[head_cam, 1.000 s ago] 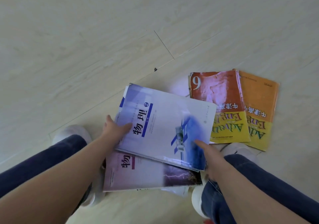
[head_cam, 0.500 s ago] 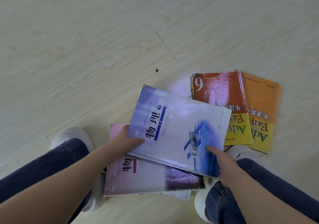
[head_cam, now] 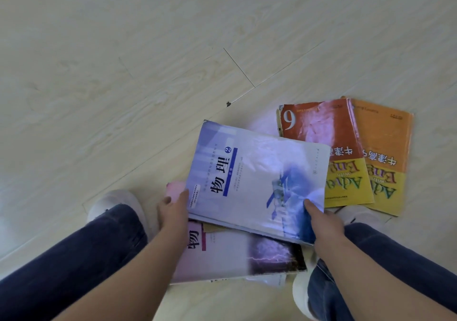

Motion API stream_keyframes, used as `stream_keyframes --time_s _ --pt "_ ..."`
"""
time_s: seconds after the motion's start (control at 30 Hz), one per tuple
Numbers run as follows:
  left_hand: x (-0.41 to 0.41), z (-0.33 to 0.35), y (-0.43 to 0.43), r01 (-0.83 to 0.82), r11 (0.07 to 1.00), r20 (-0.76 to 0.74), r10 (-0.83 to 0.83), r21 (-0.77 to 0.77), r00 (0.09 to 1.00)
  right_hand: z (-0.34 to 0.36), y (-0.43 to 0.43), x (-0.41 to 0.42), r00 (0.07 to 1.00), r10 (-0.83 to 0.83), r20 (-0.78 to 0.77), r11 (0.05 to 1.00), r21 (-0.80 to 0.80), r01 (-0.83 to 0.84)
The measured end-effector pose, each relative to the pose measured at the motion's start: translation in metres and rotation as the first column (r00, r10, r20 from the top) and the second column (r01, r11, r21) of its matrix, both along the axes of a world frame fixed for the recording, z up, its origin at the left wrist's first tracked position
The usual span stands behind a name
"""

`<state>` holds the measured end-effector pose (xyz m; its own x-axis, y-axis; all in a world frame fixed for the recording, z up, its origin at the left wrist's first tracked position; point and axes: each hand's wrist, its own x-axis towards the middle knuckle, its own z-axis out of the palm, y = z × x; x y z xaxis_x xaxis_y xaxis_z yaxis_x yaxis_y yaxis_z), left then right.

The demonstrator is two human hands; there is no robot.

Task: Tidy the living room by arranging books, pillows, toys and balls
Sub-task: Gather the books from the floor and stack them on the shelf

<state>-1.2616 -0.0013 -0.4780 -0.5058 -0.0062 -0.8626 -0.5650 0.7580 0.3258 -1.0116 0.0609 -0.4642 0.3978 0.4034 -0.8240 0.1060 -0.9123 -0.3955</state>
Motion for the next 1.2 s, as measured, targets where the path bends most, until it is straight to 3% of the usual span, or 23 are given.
stream_keyframes --time_s 0.1,0.23,0.33,0.47,0.63,0.73,0.87,1.07,1.2 --pt "0.031 -0.007 -0.004 -0.293 0.954 0.078 0.287 0.07 0.955 -0.001 -0.001 -0.001 0.996 0.09 0.026 0.996 0.004 -0.09" --pt "0.058 0.002 0.016 -0.422 0.901 0.144 0.407 0.1 0.902 -0.006 -0.005 0.004 0.991 0.108 -0.081 0.994 -0.014 -0.11" --pt "0.056 0.004 0.012 -0.391 0.914 0.21 0.364 0.103 0.907 -0.006 -0.008 0.005 0.984 0.088 -0.157 0.995 -0.04 -0.096" --pt "0.034 0.003 -0.001 -0.25 0.954 0.313 0.189 0.167 0.931 -0.008 -0.012 0.001 0.983 0.056 -0.177 0.998 -0.031 -0.062" --pt "0.025 0.008 0.0 -0.072 0.954 0.243 -0.001 0.291 0.97 -0.005 -0.011 0.001 0.992 0.019 -0.126 0.999 0.03 -0.016" --pt "0.024 0.02 0.013 -0.07 0.949 0.251 -0.01 0.306 0.968 0.006 -0.005 -0.002 0.974 -0.063 -0.219 0.998 -0.017 0.061" --pt "0.01 0.043 0.033 0.019 0.959 0.095 -0.047 0.283 0.994 0.028 0.003 -0.016 0.913 -0.116 -0.392 0.987 -0.151 0.061" --pt "-0.016 0.104 0.039 -0.037 0.96 -0.043 0.051 0.278 0.998 0.08 0.013 -0.053 0.888 -0.128 -0.442 0.989 -0.125 0.08" --pt "-0.046 0.157 0.019 -0.137 0.939 -0.07 0.167 0.315 0.984 0.128 0.019 -0.092 0.866 -0.013 -0.499 0.999 -0.033 -0.003"
